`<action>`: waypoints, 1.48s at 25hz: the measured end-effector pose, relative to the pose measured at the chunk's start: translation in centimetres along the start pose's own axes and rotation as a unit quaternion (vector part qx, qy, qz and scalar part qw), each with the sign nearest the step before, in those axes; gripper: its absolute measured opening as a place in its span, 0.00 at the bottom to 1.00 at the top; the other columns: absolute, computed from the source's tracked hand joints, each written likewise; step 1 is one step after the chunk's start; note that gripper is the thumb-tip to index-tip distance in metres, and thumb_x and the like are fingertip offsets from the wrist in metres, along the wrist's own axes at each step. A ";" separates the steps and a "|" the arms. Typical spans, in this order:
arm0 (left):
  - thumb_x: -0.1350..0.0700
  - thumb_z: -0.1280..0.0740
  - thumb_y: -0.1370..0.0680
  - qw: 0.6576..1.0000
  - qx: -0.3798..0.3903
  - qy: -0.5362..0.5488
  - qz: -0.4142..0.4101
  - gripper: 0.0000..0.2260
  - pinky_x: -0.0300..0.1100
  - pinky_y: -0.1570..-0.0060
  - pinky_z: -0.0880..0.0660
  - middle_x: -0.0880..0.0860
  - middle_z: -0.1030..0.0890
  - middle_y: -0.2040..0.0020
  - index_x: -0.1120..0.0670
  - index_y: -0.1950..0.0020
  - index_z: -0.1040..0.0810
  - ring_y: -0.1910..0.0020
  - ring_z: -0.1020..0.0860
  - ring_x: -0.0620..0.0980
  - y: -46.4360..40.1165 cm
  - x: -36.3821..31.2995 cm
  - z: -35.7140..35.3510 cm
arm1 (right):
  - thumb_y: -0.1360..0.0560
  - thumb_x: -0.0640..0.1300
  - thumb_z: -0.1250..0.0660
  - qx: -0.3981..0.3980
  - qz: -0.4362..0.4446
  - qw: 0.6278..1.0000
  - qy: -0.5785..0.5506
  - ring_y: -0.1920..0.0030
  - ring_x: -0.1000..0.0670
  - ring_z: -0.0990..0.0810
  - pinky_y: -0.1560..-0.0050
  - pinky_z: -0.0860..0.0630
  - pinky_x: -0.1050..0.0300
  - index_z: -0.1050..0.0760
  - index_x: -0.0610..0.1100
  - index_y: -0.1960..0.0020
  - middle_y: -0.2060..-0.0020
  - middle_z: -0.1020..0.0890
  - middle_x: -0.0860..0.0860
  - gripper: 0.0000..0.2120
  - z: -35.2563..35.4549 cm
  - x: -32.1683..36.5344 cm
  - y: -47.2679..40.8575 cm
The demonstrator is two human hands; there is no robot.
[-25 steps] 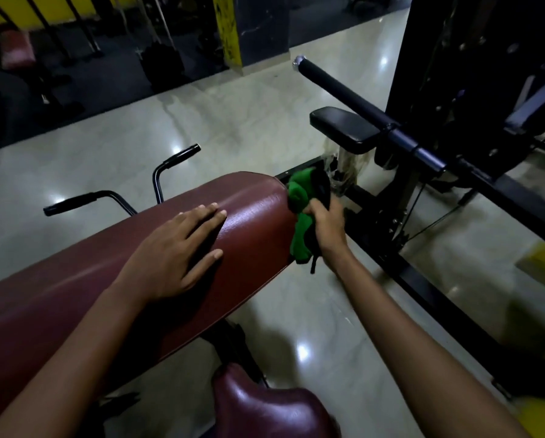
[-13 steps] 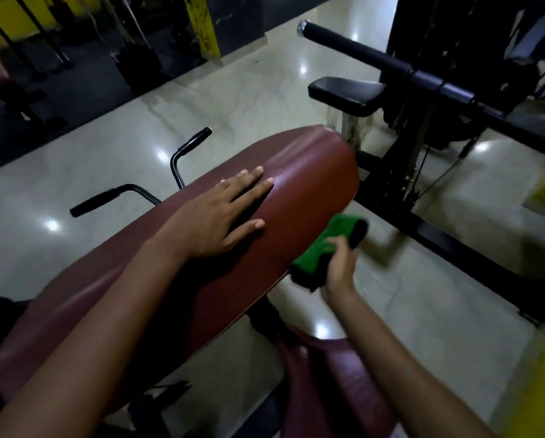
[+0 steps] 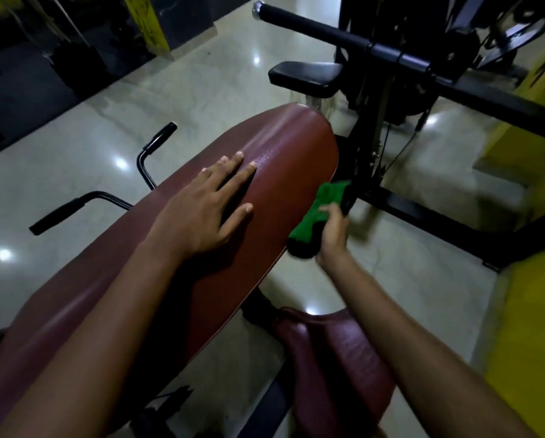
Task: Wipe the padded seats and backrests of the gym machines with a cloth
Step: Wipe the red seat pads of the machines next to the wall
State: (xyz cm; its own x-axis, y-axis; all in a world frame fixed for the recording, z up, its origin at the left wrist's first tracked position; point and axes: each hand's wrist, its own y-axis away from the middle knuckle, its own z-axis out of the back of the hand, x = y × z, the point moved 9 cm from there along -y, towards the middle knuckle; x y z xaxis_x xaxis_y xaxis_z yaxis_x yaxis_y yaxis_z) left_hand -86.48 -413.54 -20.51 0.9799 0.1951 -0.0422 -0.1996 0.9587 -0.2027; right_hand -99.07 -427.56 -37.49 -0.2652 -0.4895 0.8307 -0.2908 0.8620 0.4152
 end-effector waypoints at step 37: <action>0.40 0.50 0.23 0.994 0.047 0.039 -0.085 0.30 0.45 0.28 0.49 0.54 0.42 0.23 0.52 0.24 0.40 0.24 0.44 0.54 10.6 1.0 2.1 | 0.27 0.43 0.42 0.007 -0.131 0.987 -0.097 0.67 0.48 0.26 0.68 0.28 0.58 0.30 0.43 0.58 0.67 0.26 0.47 0.05 -1.9 -10.0 15.6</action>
State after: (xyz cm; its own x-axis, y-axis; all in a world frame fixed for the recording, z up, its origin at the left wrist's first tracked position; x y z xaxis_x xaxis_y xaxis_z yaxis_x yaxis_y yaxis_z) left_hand -87.62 -402.78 -20.60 0.9957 0.0148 -0.0911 -0.0258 0.9924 -0.1204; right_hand -99.28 -408.95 -38.58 -0.3503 -0.7124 0.6080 -0.3845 0.7013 0.6002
